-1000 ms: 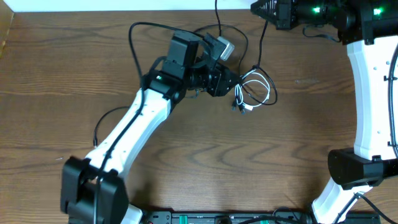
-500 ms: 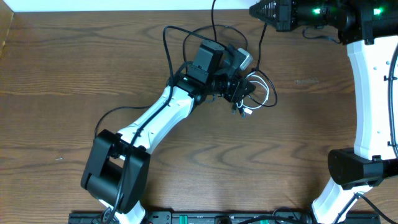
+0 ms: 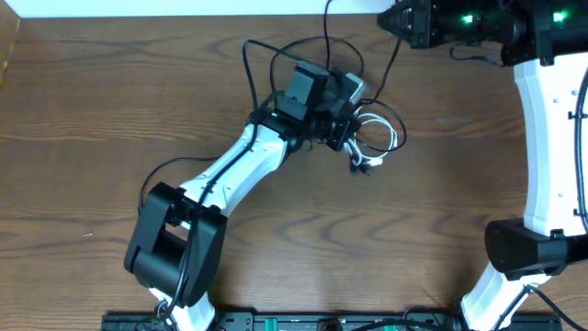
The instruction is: Untangle cables
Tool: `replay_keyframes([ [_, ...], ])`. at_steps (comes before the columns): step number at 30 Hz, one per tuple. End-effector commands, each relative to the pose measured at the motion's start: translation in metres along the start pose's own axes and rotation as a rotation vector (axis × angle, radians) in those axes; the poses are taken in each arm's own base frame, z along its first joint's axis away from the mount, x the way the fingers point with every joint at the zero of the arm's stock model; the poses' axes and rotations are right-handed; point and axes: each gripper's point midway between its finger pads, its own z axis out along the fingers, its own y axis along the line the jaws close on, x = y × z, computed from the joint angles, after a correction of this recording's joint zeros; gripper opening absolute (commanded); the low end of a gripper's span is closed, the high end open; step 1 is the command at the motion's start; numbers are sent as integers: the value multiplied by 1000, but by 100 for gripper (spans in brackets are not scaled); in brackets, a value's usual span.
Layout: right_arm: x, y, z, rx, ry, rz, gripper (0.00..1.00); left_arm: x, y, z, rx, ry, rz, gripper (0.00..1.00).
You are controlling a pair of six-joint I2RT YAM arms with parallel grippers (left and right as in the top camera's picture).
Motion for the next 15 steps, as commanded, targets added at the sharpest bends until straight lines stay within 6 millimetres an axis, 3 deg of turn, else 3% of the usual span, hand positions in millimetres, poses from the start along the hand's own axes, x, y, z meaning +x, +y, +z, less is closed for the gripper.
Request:
replay_keyframes([
  [1, -1, -52, -6, 245, -18, 81, 1, -24, 1, -49, -43, -74, 3, 8],
  [8, 12, -125, 12, 450, 35, 210, 1, -32, -21, -135, -86, -131, -14, 7],
  [15, 50, -205, 58, 505, 173, 348, 1, -51, -44, -204, -124, -280, 42, 7],
])
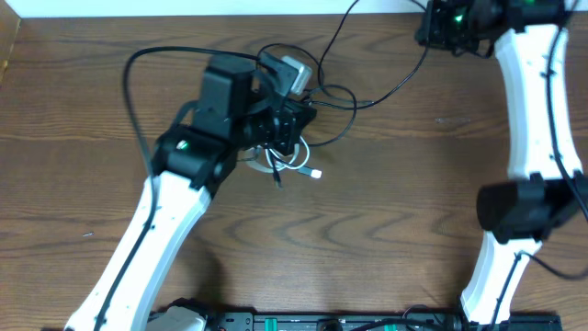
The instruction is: Untangle cables
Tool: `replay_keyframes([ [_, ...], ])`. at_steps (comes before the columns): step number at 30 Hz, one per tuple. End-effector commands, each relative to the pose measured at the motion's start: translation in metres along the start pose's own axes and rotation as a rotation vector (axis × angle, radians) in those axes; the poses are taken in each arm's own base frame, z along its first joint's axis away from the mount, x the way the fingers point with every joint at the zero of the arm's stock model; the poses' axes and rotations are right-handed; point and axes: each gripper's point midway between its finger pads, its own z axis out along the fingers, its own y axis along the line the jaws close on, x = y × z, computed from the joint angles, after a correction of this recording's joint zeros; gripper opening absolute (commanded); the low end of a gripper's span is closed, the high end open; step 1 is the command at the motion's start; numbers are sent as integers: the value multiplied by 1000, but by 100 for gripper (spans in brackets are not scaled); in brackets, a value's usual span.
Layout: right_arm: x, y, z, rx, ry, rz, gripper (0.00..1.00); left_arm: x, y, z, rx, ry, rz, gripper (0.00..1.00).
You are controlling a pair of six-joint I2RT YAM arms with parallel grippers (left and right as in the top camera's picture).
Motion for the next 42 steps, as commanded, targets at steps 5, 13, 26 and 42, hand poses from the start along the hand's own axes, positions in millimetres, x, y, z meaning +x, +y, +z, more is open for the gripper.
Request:
replay_keyframes([
  [5, 20, -90, 67, 132, 153, 181, 1, -48, 20, -71, -109, -238, -1, 7],
  [13, 48, -160, 100, 226, 268, 297, 1, -82, 69, -137, -266, -456, -91, 7],
  [26, 90, -208, 131, 308, 412, 364, 1, -122, 109, -205, -399, -710, -85, 7],
  [42, 68, -99, 106, -137, 369, -51, 58, -106, 64, -123, -115, -523, -162, 7],
])
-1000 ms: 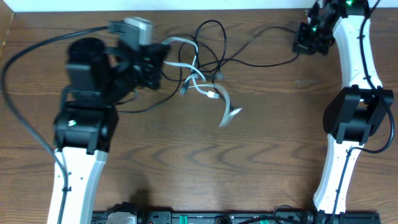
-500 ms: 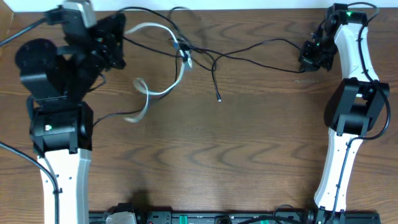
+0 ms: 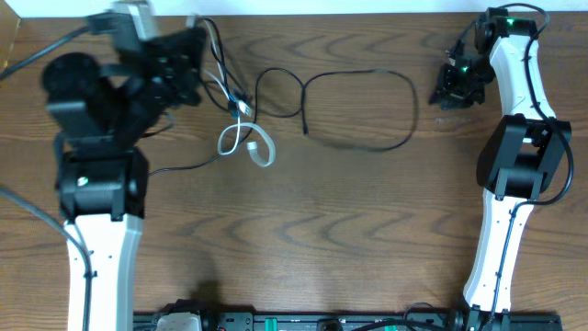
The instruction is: Untangle cables
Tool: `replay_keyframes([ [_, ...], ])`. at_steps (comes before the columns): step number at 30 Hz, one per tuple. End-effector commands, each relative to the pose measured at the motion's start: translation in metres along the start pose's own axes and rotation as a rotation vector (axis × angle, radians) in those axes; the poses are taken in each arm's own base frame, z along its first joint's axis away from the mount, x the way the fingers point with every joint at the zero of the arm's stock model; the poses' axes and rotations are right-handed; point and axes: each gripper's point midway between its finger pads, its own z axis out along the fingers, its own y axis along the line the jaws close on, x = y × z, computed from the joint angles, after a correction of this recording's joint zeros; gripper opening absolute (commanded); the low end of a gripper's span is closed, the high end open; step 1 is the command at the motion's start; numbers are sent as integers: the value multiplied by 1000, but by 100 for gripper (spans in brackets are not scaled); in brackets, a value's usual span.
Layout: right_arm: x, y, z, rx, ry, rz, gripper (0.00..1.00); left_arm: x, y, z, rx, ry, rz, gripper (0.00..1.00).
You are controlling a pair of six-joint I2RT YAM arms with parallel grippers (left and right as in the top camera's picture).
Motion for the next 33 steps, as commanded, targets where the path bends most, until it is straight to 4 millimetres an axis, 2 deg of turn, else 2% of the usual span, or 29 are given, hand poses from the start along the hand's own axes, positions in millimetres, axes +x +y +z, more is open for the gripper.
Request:
replay_keyframes([
  [1, 5, 70, -47, -189, -92, -290, 65, 9, -21, 15, 78, 34, -7, 8],
  [3, 12, 95, -70, -225, -131, -394, 75, 8, -28, 18, 100, 28, -1, 7],
  [6, 25, 133, -97, -276, -184, -542, 85, -1, -35, 19, 123, -4, -43, 7],
  [10, 38, 176, -114, -304, -231, -668, 94, -17, -42, 17, 154, -59, -140, 7],
  [17, 82, 259, -96, -495, -200, -995, 96, -32, -49, 14, 193, -99, -287, 7],
  [21, 103, 288, -88, -537, -197, -1151, 96, -38, -52, 13, 214, -116, -352, 8],
  [24, 111, 304, -79, -547, -196, -1214, 96, -44, -55, 11, 235, -131, -400, 8],
  [26, 112, 314, -70, -554, -201, -1245, 93, -48, -57, 10, 249, -138, -442, 8],
  [27, 109, 323, -60, -561, -207, -1249, 91, -51, -62, 8, 278, -139, -461, 7],
  [30, 96, 333, -49, -572, -234, -1206, 83, -54, -71, 5, 322, -136, -469, 7],
  [33, 84, 345, -42, -587, -272, -1173, 68, -54, -73, 4, 338, -124, -506, 7],
])
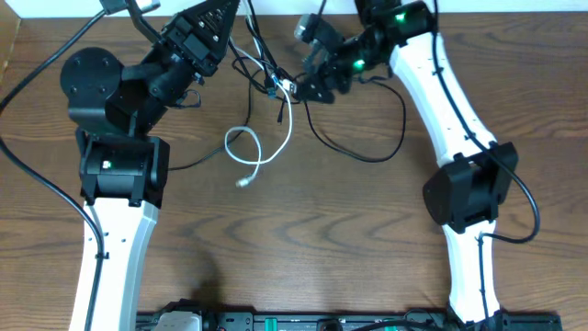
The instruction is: Untangle cables
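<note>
Only the overhead view shows this moment. My left gripper (220,17) is raised at the top left, shut on thin black cables (246,51). These run down to a knot (278,85) where a white cable meets them. The white cable (250,147) drops from the knot into a loop on the table, and its plug end (241,184) lies free. My right gripper (301,85) reaches in from the right with its fingertips at the knot; I cannot make out its jaws. A black cable loop (367,147) lies under the right arm.
The brown wooden table (322,248) has its far edge along the top of the view. A black cable (28,165) of the left arm curves along the left side. The arm bases stand at the near edge.
My right gripper was at the far right, away from the cables, and is now at the knot near the top middle. The left gripper has moved up and right. The white loop has loosened.
First my left gripper was on the tangled bundle in the upper middle, with the right arm at the top right corner. Then the bundle stood further left. Then it was at the top left, the black loop spread out. Now both grippers meet at the knot.
</note>
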Tool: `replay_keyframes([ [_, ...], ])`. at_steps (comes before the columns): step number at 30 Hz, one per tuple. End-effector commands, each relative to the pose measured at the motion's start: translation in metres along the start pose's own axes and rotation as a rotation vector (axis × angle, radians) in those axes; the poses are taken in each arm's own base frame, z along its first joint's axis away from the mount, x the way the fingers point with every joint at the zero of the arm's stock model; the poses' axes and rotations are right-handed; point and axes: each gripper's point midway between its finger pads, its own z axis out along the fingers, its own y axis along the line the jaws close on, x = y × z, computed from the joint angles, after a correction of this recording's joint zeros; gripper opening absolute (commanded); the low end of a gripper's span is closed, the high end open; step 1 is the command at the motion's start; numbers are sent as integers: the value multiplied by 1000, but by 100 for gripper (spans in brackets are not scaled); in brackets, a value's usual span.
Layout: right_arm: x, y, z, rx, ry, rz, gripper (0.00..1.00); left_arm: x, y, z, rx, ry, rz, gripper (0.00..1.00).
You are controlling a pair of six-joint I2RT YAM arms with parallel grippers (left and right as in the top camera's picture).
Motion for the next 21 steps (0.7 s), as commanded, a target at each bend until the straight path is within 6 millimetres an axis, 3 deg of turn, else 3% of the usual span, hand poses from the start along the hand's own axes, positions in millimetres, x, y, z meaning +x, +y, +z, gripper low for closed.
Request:
replay_keyframes([
  [1, -2, -11, 19, -21, -33, 91, 65, 1, -17, -4, 49, 24, -73, 7],
  [3, -9, -12, 26, -16, -53, 85, 57, 1, -18, -4, 50, 26, -90, 8],
  [5, -13, -14, 29, -6, -63, 82, 39, 1, -18, -4, 50, 27, -104, 7],
  [6, -13, -23, 30, 43, -54, 124, 16, 1, -18, -4, 50, 27, -104, 7],
  [7, -9, -32, 28, 89, -42, 170, 5, 1, -18, -4, 49, 27, -103, 7],
  [8, -4, -44, 24, 150, -26, 229, 1, 2, -17, -4, 49, 27, -95, 7],
  [10, 10, -66, 15, 273, 6, 350, 1, 2, -18, -4, 51, 28, -58, 7],
  [14, 56, -113, -21, 545, 86, 607, 1, -2, -5, -8, 9, 26, -45, 7],
  [21, 132, -156, -74, 717, 168, 887, 1, -17, 9, -21, -23, 8, -60, 8],
])
